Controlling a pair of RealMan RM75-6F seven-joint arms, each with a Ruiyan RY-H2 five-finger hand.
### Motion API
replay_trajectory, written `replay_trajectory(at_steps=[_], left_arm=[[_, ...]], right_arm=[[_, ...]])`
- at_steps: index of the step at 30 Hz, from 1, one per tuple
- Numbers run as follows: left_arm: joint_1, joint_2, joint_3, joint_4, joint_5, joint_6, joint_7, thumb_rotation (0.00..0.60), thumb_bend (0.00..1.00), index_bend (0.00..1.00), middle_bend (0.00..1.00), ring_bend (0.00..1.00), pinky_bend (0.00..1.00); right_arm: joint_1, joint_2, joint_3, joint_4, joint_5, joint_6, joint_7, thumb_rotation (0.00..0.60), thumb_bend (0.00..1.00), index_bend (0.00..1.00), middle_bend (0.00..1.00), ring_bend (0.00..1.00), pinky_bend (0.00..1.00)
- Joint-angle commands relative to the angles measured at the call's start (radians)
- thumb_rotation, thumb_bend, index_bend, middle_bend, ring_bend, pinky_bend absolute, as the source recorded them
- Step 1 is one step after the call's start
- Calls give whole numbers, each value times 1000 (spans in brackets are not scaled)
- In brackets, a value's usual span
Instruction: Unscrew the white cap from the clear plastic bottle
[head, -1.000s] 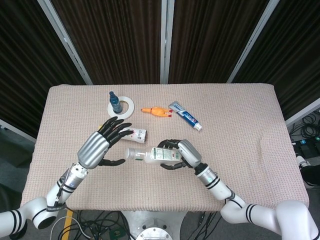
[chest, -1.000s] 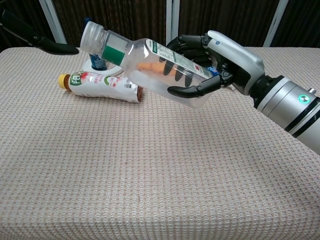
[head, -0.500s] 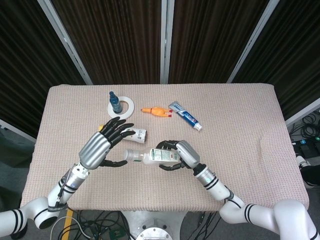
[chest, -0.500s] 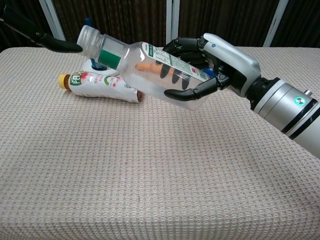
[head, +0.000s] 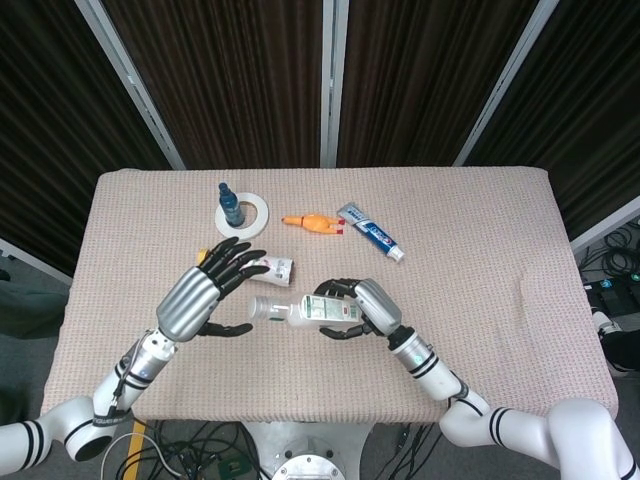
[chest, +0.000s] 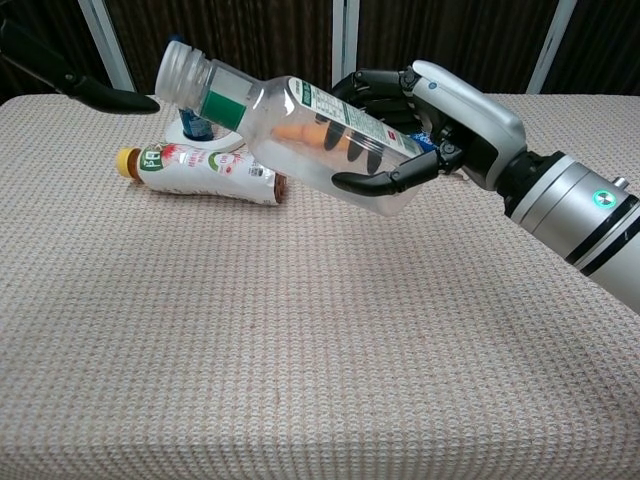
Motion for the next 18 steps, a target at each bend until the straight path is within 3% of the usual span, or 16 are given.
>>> replay_trajectory(at_steps=[1, 18], left_arm=[[-2, -2, -1, 1, -5, -1, -2, 600, 0, 195, 111, 45, 23], [-14, -3, -4, -17, 4, 11, 2, 600, 0, 195, 110, 45, 24]], right_arm=[[-1, 2, -3, -5, -2, 3, 0, 600, 419, 778, 581, 462, 577], [1, 3, -16, -13, -6, -4, -8, 600, 419, 778, 581, 461, 578]])
